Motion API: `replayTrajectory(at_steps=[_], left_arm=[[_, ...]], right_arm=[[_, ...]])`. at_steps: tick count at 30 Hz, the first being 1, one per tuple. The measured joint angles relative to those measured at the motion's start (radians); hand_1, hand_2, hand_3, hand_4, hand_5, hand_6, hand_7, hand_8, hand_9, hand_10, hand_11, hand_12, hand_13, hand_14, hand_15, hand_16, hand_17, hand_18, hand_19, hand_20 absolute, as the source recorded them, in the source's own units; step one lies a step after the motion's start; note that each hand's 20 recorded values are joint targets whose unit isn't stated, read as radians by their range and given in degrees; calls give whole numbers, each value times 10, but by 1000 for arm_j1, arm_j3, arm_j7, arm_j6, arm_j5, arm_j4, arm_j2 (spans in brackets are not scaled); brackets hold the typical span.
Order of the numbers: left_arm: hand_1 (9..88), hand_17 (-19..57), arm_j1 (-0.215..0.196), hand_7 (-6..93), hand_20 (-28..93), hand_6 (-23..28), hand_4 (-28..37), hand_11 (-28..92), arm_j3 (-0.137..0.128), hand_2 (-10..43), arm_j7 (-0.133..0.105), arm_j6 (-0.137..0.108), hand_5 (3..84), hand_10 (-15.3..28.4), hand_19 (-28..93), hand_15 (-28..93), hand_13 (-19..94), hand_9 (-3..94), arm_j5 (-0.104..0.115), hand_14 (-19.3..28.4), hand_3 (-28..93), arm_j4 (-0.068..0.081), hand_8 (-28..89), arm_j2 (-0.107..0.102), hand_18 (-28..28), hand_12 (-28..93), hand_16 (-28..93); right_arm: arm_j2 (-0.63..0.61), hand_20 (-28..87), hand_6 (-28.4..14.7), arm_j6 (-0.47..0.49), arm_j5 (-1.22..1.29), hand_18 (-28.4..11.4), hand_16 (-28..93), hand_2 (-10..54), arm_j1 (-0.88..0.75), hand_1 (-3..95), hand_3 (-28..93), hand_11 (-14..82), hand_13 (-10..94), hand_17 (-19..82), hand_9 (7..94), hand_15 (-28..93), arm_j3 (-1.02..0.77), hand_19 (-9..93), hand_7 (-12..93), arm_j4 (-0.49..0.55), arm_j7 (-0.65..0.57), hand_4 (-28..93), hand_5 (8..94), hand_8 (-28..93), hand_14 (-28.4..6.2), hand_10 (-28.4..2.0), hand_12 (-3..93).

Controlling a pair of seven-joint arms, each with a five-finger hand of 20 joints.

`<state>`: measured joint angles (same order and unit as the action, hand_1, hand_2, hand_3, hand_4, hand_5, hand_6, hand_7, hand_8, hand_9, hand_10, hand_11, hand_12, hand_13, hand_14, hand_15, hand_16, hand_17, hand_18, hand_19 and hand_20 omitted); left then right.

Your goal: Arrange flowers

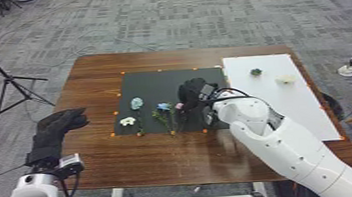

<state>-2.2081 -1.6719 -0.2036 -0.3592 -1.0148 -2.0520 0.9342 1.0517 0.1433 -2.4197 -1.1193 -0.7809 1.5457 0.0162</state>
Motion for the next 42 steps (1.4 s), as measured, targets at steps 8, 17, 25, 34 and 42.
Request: replayTrajectory(at_steps=[8,17,25,34,42], left_arm=[[351,53,0,240,249,20,-215,294,1,69,1,1,554,132,260,447,456,573,0,175,669,0,-86,0,142,140,-16],[354,53,2,240,249,20,-212,296,5,66,2,1,554,131,260,447,457,574,-1,175,666,1,-85,0,142,140,-16],[357,53,1,241,249,19,-211,295,5,65,2,3,554,131,259,447,456,573,-1,176,664,1,-85,-2,142,140,-16],[357,53,1,242,250,19,-211,296,5,64,1,3,554,133,260,448,456,574,-1,176,664,1,-86,-7,142,140,-15],[357,53,-7,242,249,19,-211,296,4,64,-1,2,554,132,260,447,457,575,0,175,664,-1,-86,-5,142,140,-15]], right_arm=[[0,508,24,1,20,-238,302,-95,14,281,700,218,731,343,835,746,-1,756,271,4,-6,-197,745,-135,-98,-112,196],[0,510,20,-1,38,-241,301,-95,23,262,691,216,730,341,833,747,-12,754,262,11,-20,-190,746,-129,-100,-114,195],[-16,463,4,-13,70,-231,260,-95,24,263,709,186,672,293,666,600,-50,647,265,49,-36,-199,575,-125,-101,-123,187],[-115,453,-13,-46,59,-233,249,-95,31,251,740,159,599,257,529,569,-172,626,256,90,-55,-231,439,-131,-121,-129,183],[-194,454,-27,-42,-27,-235,244,-95,-23,245,744,138,593,255,507,575,-360,631,230,19,-86,-248,425,-123,-132,-130,175]])
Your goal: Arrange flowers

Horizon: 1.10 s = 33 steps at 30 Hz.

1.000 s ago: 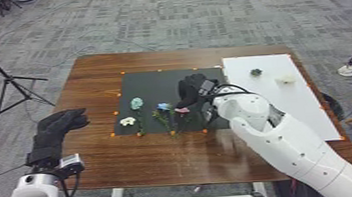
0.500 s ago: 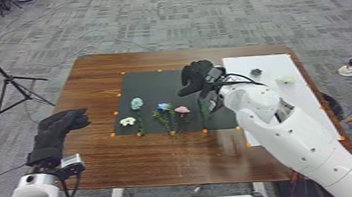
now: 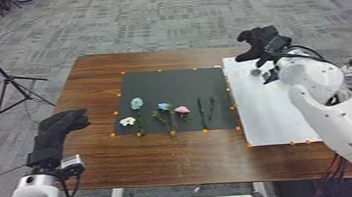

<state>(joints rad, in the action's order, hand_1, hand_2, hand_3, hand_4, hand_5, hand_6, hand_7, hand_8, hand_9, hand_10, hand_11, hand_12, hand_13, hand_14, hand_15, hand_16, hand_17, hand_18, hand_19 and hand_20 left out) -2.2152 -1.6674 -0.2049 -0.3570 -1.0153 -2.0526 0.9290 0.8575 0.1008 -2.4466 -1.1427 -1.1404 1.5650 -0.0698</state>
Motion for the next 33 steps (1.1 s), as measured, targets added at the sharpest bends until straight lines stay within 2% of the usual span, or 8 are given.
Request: replayTrajectory(at_steps=[4,11,19,33], left_arm=[[358,53,-2,242,249,19,-210,295,2,64,0,0,554,132,261,447,457,575,0,175,664,0,-86,2,142,140,-15],[358,53,-3,241,249,20,-209,294,5,64,0,0,555,132,261,447,457,574,0,175,664,0,-85,3,142,140,-15],[359,53,-3,243,249,18,-210,295,8,63,-2,0,554,132,260,448,457,574,0,176,663,0,-86,3,142,140,-16],[359,53,-16,243,249,18,-210,295,9,63,-16,-3,555,132,261,446,457,574,1,175,664,-10,-86,11,143,140,-16]], right_arm=[[-9,456,-30,17,-13,-236,238,-95,-32,248,745,141,598,256,512,580,-88,636,229,-71,-19,-254,432,-121,-134,-129,174],[-16,459,-32,22,-75,-237,235,-95,-115,249,744,144,608,261,527,585,-202,645,226,-120,-29,-257,443,-122,-133,-130,170],[-9,461,-31,58,-149,-237,234,-95,-131,250,744,145,628,267,541,588,-208,649,227,-192,-8,-261,461,-125,-130,-125,163],[1,466,-19,59,-168,-231,248,-95,-135,279,737,153,674,287,597,605,-190,660,237,-215,17,-269,511,-132,-114,-122,153]])
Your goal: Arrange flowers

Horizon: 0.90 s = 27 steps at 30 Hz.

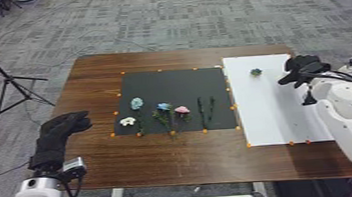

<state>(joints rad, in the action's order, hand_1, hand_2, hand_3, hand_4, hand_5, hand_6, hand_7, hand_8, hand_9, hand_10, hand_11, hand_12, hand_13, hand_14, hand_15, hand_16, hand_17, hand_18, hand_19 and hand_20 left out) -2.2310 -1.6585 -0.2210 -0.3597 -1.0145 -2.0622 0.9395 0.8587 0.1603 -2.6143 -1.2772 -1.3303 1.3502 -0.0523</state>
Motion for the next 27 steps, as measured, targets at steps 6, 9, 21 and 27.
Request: replayTrajectory(at_steps=[6,9,21,27], left_arm=[[359,53,-1,243,249,18,-209,295,2,64,-2,-1,554,131,260,447,457,574,0,175,663,-2,-86,5,143,140,-15],[359,53,-2,243,249,18,-209,295,2,64,-3,-2,554,131,260,447,457,574,0,175,663,-3,-86,7,142,140,-15],[357,53,-9,241,249,18,-210,295,2,66,-6,-10,554,132,260,447,457,575,1,176,663,-8,-85,15,142,140,-16],[356,53,-9,241,249,19,-211,294,1,66,-5,-10,555,132,260,447,456,575,1,176,663,-8,-86,14,142,140,-15]], right_arm=[[10,467,-7,-8,-59,-221,249,-95,-2,348,739,165,693,307,637,612,9,668,258,-26,13,-275,550,-142,-101,-120,151],[12,470,12,-23,-64,-214,252,-95,-8,418,730,176,720,327,698,611,13,682,277,-36,10,-276,602,-142,-91,-105,151],[-9,481,38,-220,11,-210,282,-71,-23,568,617,114,804,367,864,606,77,709,303,-64,-15,-267,755,-29,-72,-79,250],[-90,483,43,-210,139,-209,289,-72,-25,571,621,105,796,363,865,608,134,709,299,66,-24,-274,756,-33,-70,-74,254]])
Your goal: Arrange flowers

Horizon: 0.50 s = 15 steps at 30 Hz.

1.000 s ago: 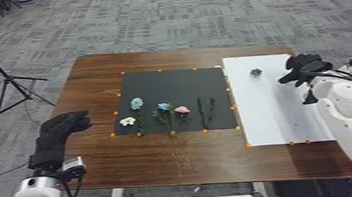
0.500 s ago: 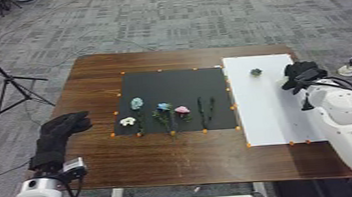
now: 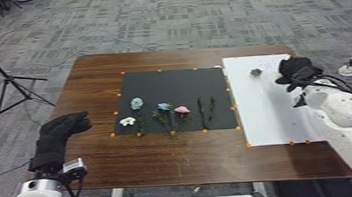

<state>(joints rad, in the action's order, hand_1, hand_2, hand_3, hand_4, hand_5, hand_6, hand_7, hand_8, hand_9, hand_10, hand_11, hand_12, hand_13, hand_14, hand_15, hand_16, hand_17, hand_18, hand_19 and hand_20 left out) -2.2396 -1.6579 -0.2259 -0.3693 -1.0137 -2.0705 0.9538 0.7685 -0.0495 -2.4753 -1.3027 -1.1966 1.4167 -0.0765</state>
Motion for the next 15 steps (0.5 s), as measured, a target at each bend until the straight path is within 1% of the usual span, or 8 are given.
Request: replayTrajectory(at_steps=[3,6,10,15], left_arm=[[356,53,1,240,249,19,-211,295,-1,66,2,0,554,132,260,447,456,574,0,176,664,0,-86,-2,142,140,-16],[355,53,2,240,249,19,-211,295,-1,66,3,0,554,132,260,448,456,574,0,176,666,0,-86,-5,142,141,-16],[355,53,6,242,249,19,-211,294,-1,66,4,1,553,132,261,448,455,574,0,176,666,1,-85,-11,142,140,-16],[355,53,9,242,249,18,-212,294,-2,67,4,1,553,132,260,447,456,574,0,175,665,1,-85,-17,142,140,-15]], right_arm=[[-48,485,43,15,56,-208,291,-73,5,570,625,96,793,359,863,609,13,710,299,96,9,-275,756,-36,-68,-70,258],[-84,486,44,29,94,-207,293,-74,35,570,627,89,789,356,863,611,44,709,302,162,28,-276,755,-36,-68,-66,262],[-90,488,47,39,130,-204,293,-79,118,574,635,70,784,353,866,616,125,707,308,189,72,-276,748,-42,-66,-62,278],[-64,489,50,67,133,-202,294,-85,198,578,641,54,777,349,869,620,219,705,316,210,141,-276,742,-46,-65,-59,288]])
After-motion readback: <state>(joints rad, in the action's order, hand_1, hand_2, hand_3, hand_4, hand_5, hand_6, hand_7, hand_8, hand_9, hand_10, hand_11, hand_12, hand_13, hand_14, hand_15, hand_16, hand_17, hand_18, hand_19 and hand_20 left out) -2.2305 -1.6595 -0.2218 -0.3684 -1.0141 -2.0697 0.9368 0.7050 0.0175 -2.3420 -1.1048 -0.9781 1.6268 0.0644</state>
